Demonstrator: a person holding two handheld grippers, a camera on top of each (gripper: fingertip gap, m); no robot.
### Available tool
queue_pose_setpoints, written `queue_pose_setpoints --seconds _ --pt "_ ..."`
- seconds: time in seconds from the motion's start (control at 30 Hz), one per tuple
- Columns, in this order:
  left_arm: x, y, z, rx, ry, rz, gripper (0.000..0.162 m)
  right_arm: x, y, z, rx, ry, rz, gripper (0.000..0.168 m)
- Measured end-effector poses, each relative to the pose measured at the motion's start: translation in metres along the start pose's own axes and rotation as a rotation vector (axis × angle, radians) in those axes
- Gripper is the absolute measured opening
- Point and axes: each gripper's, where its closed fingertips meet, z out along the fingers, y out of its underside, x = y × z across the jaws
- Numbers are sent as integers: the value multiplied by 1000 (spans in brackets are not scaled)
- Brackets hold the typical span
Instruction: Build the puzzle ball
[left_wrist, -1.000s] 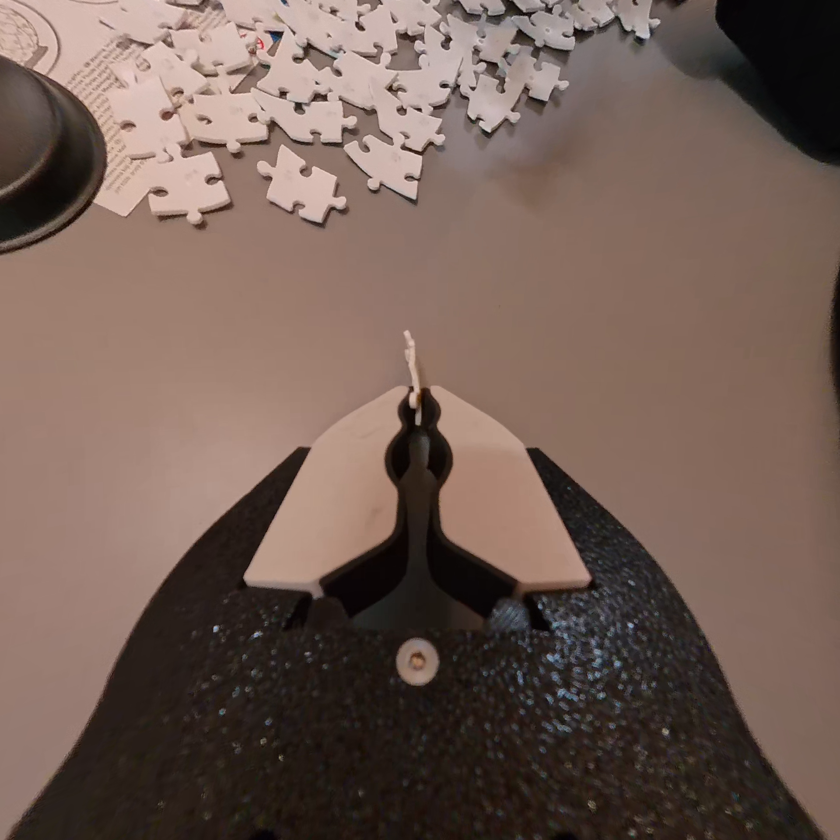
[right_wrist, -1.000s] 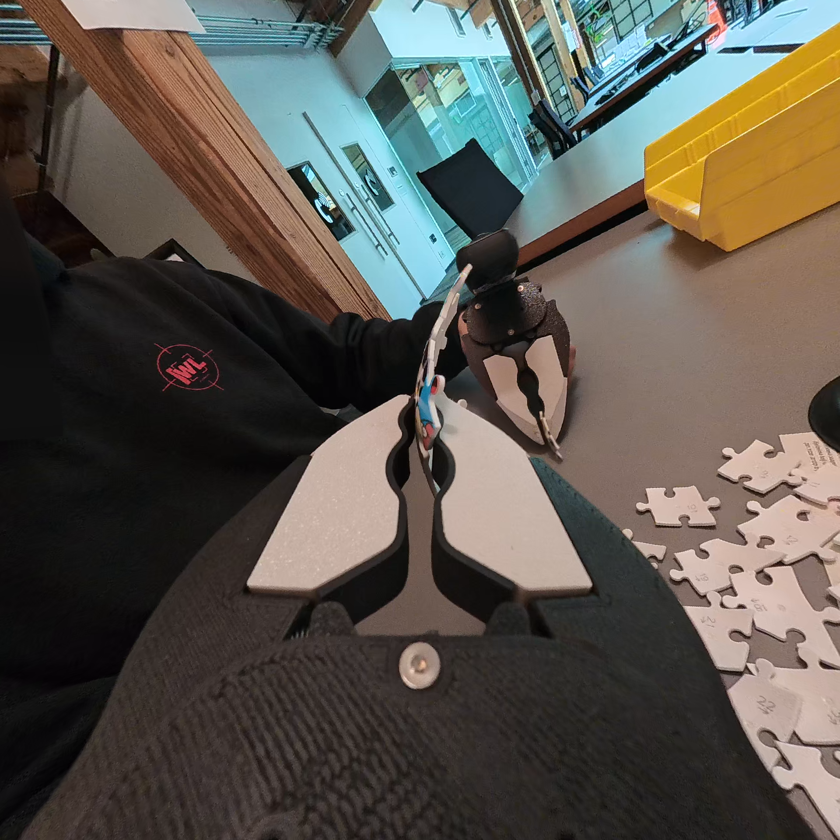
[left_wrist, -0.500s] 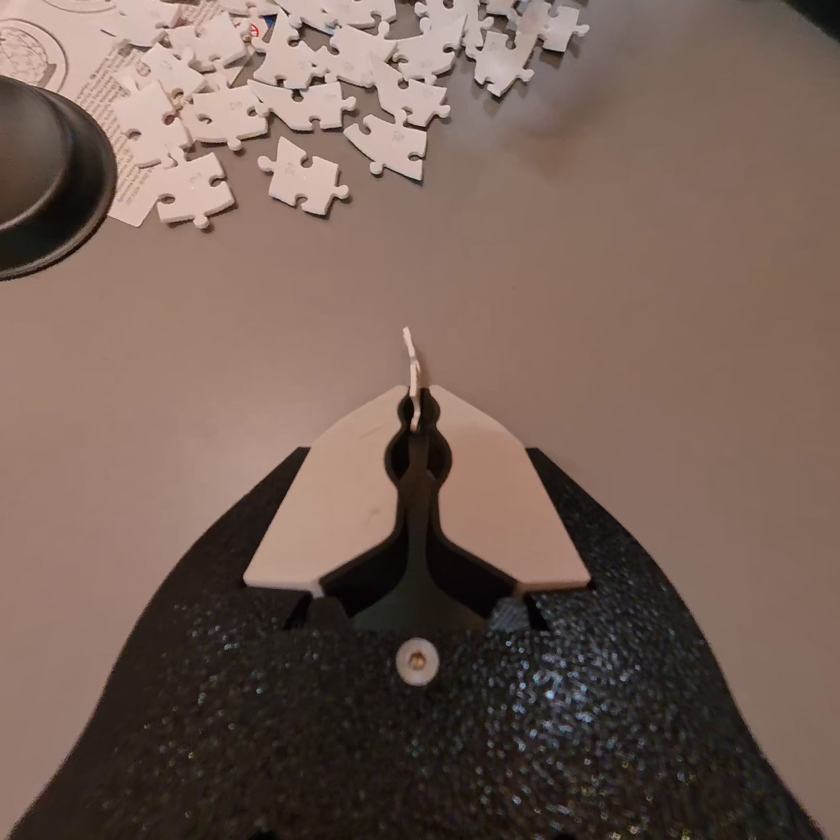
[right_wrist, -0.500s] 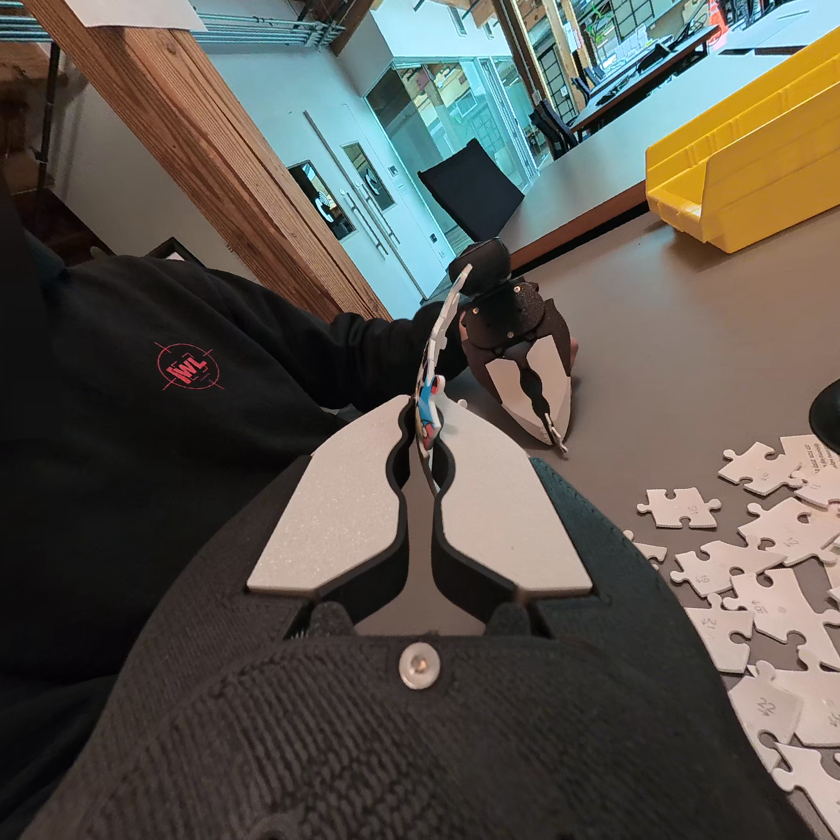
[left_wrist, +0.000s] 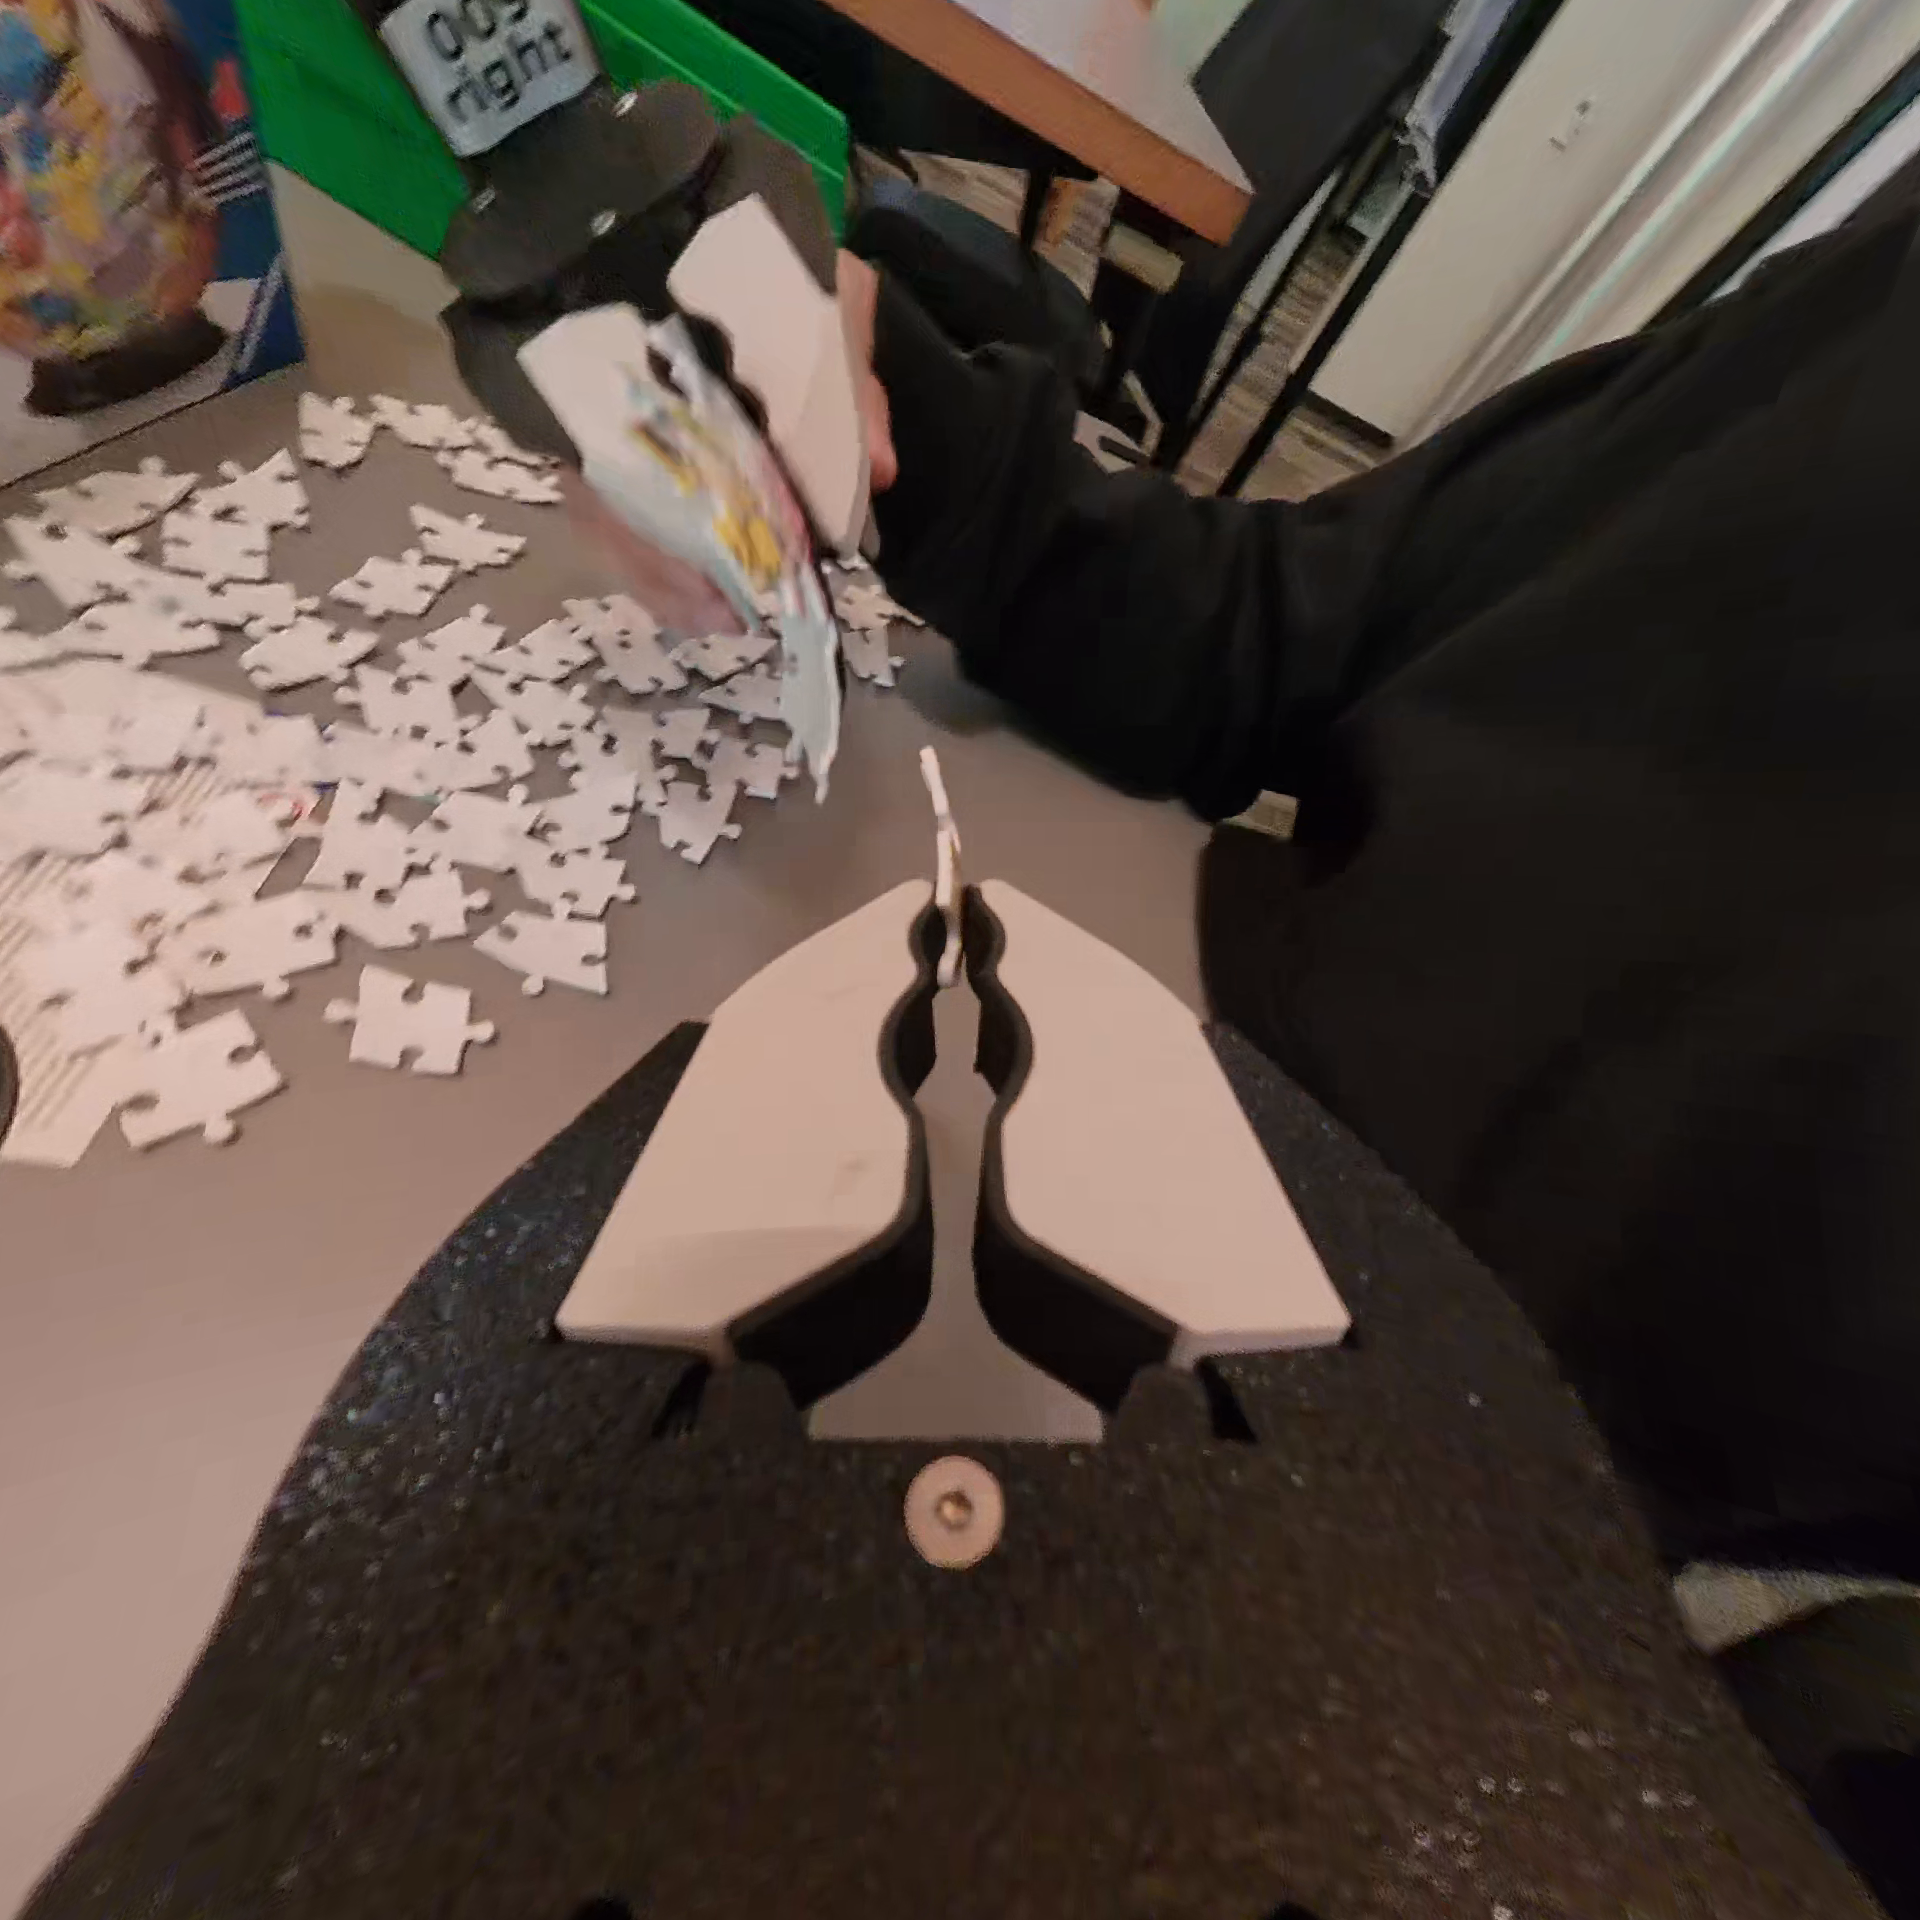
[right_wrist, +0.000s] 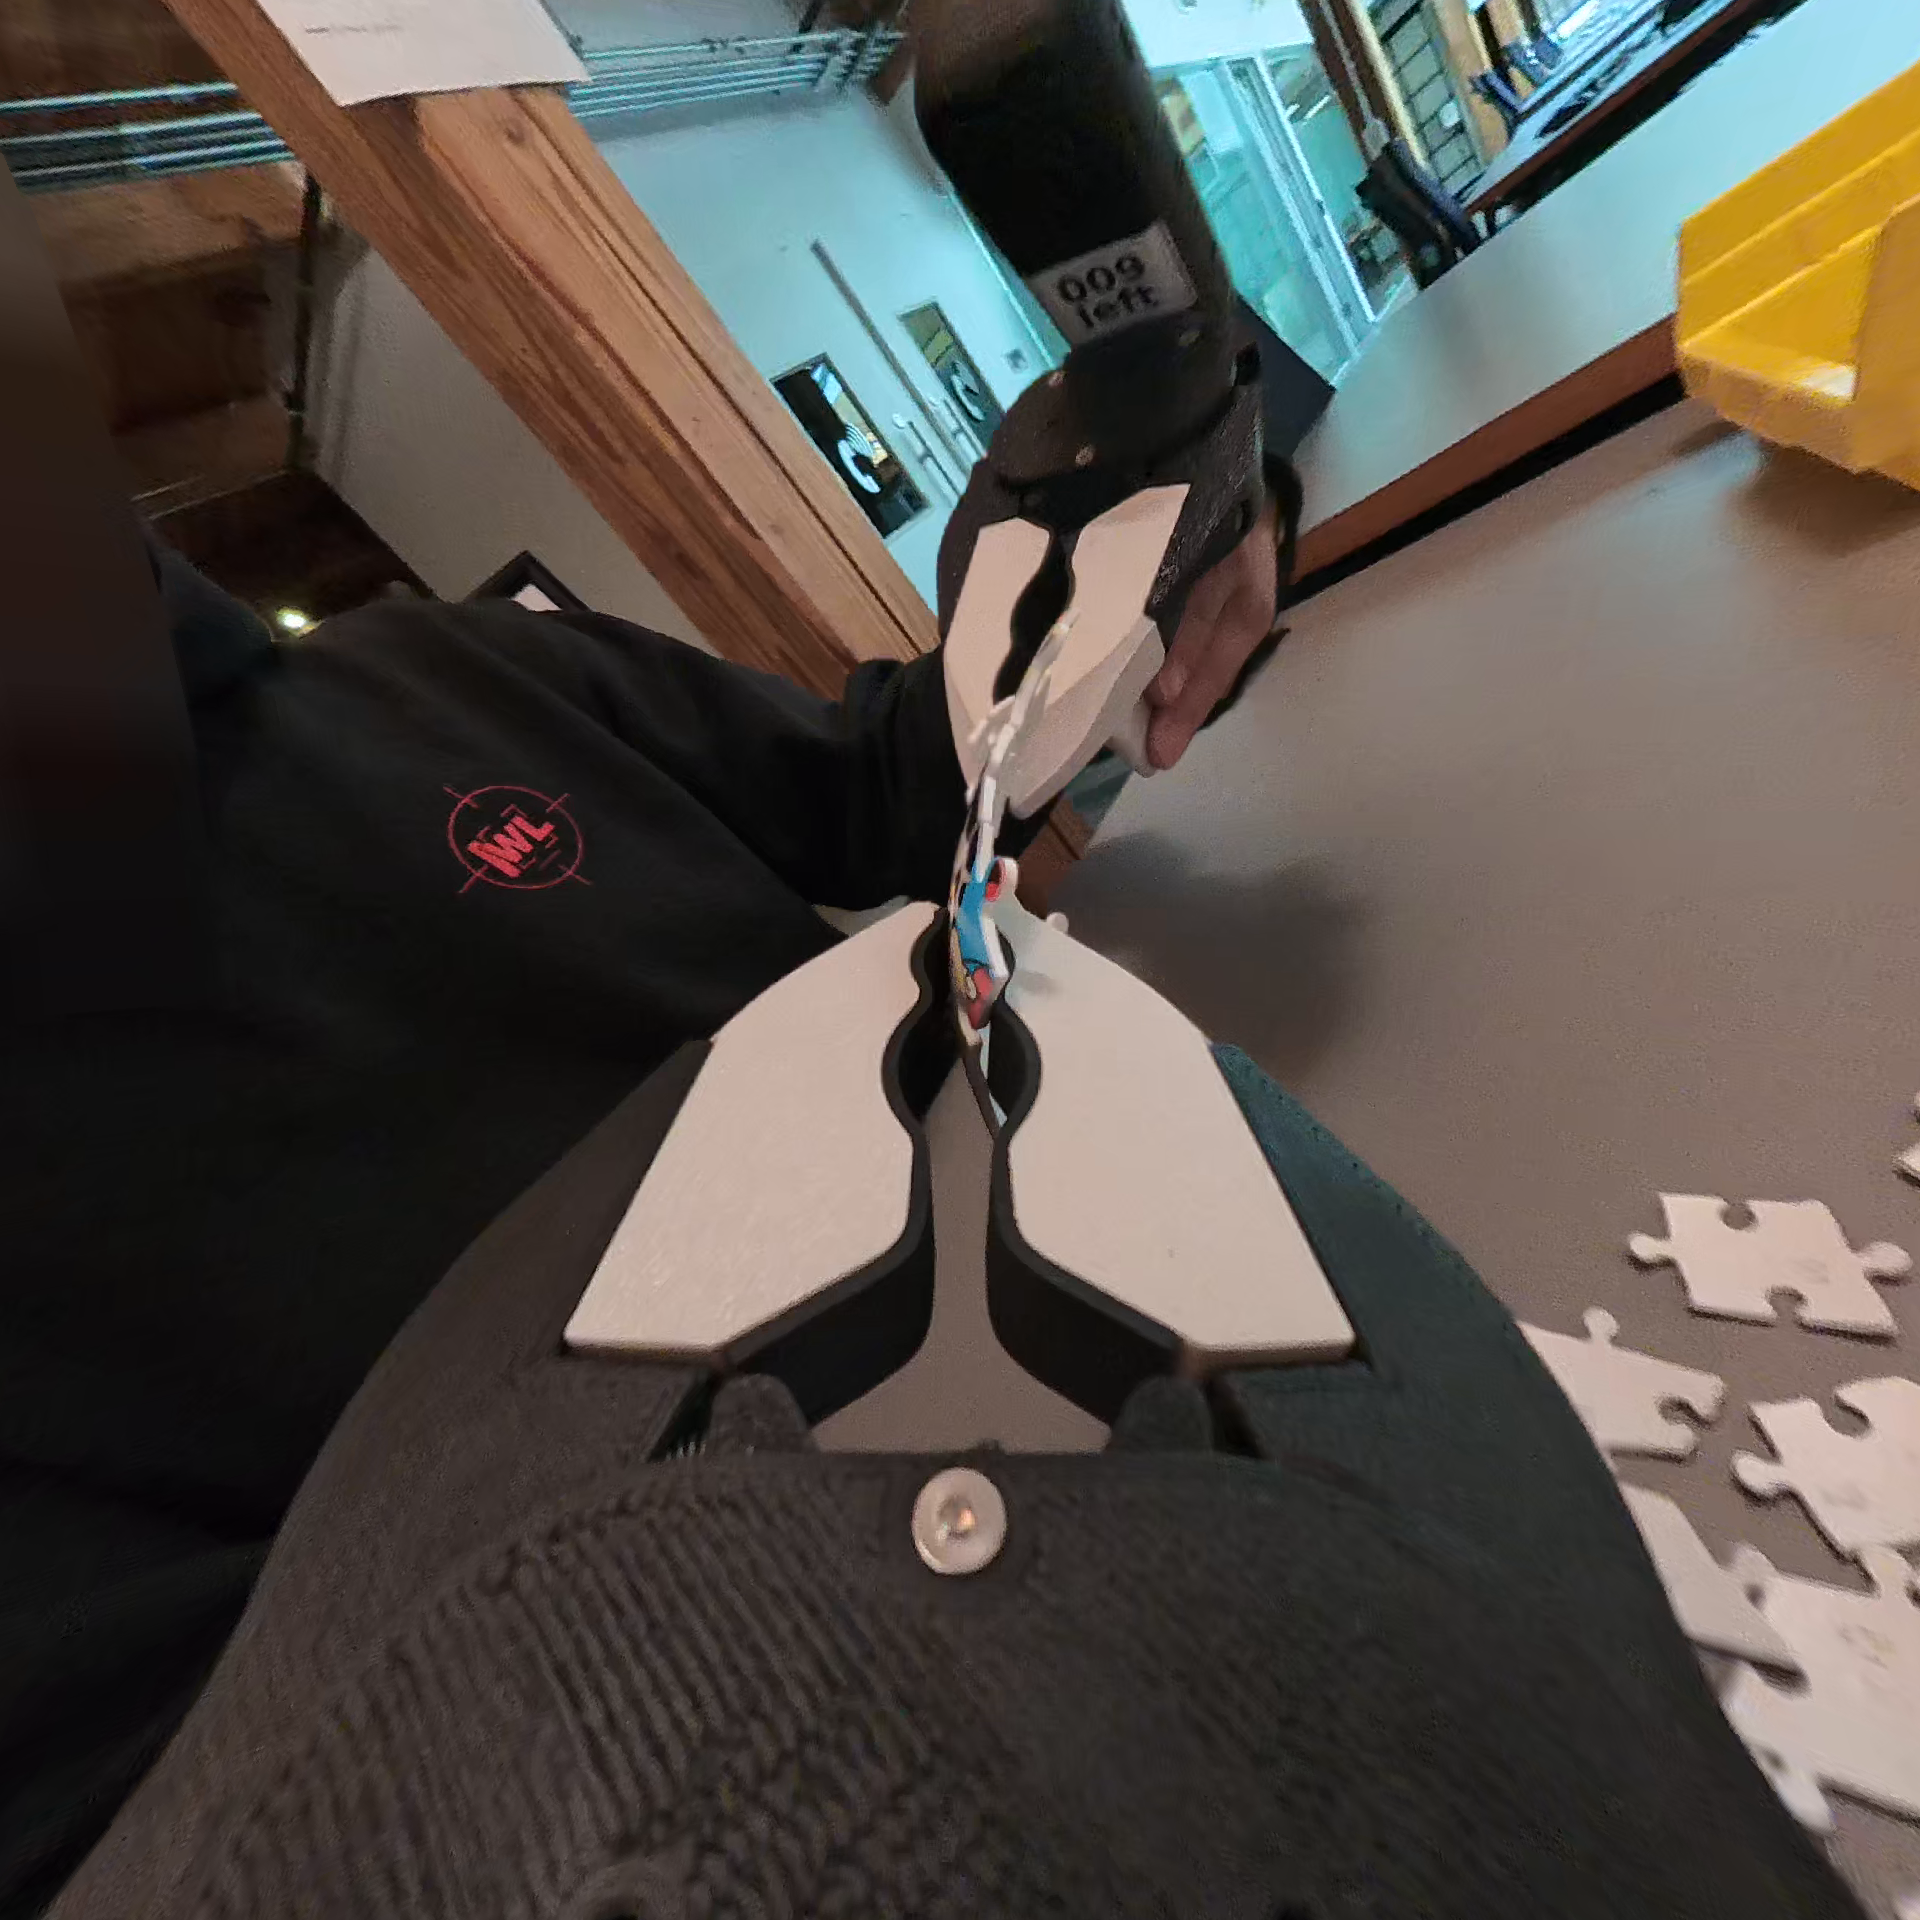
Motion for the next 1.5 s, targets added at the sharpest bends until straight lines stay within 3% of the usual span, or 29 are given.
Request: queue_pose_setpoints --seconds 0.13,0.83,1.5 --pt "7 -14 4 -76 68 -18 2 -7 -2 13 1 -54 14 4" --pt "6 1 5 -292 123 -72 2 -4 8 32 -67 -80 59 4" --pt "6 3 7 -262 168 -183 2 -3 11 34 -94 -49 44 4"
